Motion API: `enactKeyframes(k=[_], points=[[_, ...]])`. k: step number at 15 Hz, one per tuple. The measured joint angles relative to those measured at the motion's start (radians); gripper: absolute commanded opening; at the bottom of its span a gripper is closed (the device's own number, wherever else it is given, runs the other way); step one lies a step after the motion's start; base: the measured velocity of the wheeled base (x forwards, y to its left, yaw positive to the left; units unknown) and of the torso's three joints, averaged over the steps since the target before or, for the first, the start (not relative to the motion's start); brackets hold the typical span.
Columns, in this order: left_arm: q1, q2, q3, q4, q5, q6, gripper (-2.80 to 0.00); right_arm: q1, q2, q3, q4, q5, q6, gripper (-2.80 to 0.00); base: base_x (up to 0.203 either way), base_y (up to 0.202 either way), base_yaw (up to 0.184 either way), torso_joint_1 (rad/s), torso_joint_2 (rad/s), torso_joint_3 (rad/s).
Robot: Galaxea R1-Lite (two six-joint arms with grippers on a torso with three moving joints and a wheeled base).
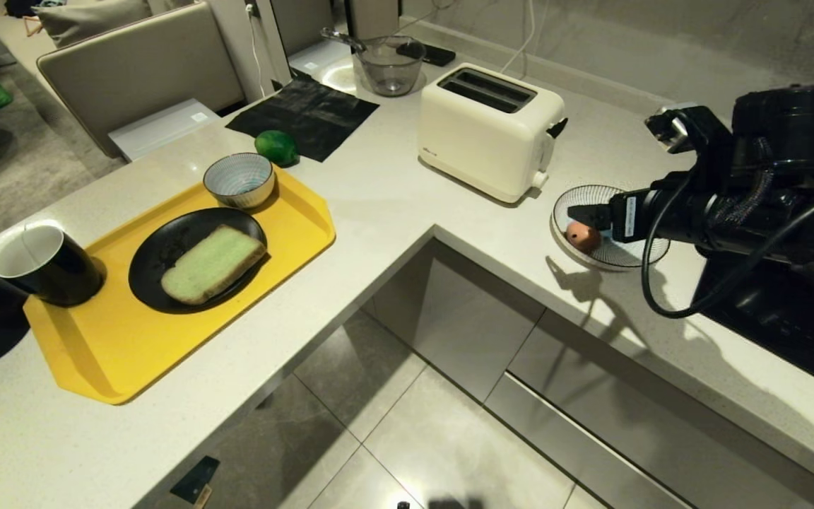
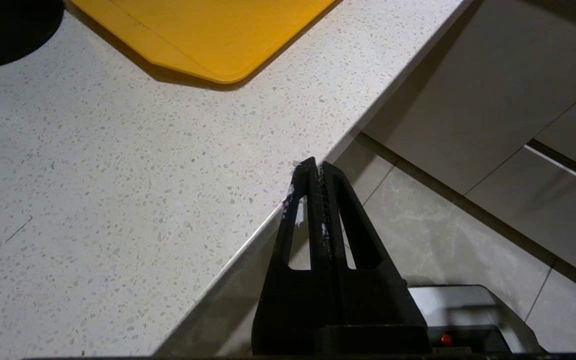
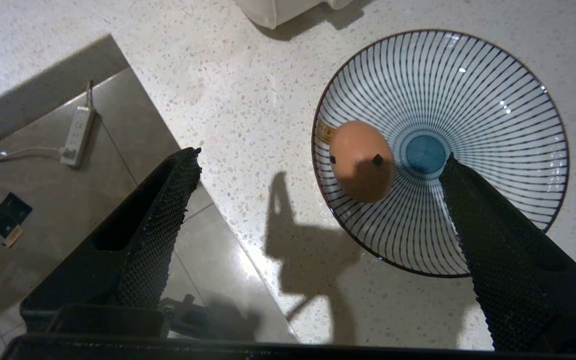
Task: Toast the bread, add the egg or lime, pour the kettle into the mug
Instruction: Pick up the egg
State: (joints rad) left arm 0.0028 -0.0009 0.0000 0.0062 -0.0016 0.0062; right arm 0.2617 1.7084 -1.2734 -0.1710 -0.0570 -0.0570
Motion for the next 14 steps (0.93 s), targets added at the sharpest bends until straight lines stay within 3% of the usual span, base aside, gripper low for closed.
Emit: enactKeyframes(k=[9, 14], points=[[0.000, 0.000, 0.000, 0.000, 0.001, 0.000, -2.80, -0.001, 0.102, -0.035, 0.005, -0.222, -0.101, 0.00, 0.000, 0.000, 0.000, 0.000, 0.00, 0.000], [0.000, 0.000, 0.000, 0.000, 0.001, 0.000, -2.80, -0.019, 0.075, -0.023, 0.007, -0.227, -0.099, 0.00, 0.000, 0.000, 0.000, 0.000, 0.00, 0.000]])
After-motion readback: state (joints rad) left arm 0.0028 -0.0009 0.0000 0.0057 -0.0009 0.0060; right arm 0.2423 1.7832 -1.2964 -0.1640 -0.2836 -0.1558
